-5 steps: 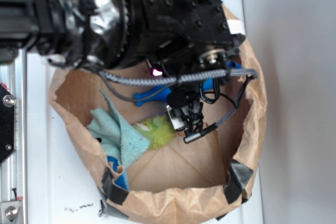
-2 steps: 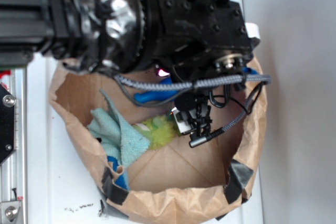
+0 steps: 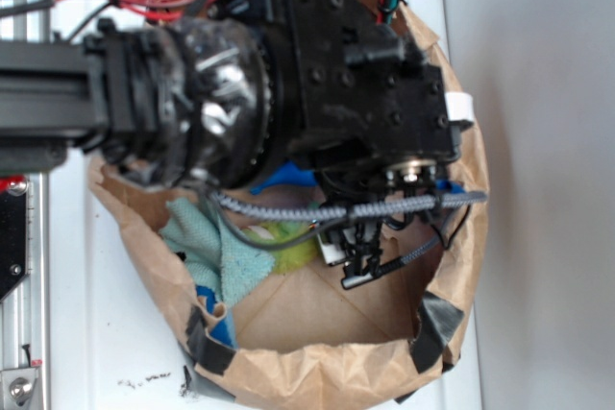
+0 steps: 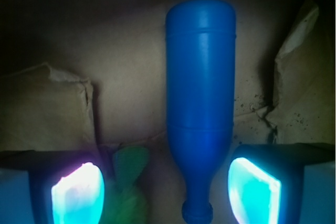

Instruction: Grab the blue bottle.

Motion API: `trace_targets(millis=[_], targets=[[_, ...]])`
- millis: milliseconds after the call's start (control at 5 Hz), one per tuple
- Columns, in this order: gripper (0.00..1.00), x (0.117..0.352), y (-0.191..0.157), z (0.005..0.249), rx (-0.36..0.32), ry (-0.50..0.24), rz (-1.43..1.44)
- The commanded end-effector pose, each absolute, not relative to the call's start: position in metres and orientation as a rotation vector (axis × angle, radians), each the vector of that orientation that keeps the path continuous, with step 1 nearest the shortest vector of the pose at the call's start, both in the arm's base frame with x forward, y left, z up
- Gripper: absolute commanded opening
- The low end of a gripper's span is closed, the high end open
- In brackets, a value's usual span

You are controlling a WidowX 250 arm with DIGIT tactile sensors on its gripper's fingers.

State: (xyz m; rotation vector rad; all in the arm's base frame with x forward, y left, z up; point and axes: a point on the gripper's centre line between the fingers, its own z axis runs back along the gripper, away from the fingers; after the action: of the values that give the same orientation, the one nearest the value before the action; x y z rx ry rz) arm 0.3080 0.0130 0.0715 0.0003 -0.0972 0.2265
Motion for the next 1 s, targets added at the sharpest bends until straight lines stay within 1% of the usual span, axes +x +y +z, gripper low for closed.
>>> trace_targets(millis=[0, 200, 600, 800], targets=[[1.0, 0.312, 0.01, 0.085, 0.002, -0.15, 0.215], [1.0, 0.312, 0.01, 0.085, 0.002, -0.15, 0.215], [1.0, 0.339, 0.015, 0.07, 0.043, -0.201, 0.344], [1.0, 0.352, 0.02, 0.066, 0.096, -0.24, 0.39]])
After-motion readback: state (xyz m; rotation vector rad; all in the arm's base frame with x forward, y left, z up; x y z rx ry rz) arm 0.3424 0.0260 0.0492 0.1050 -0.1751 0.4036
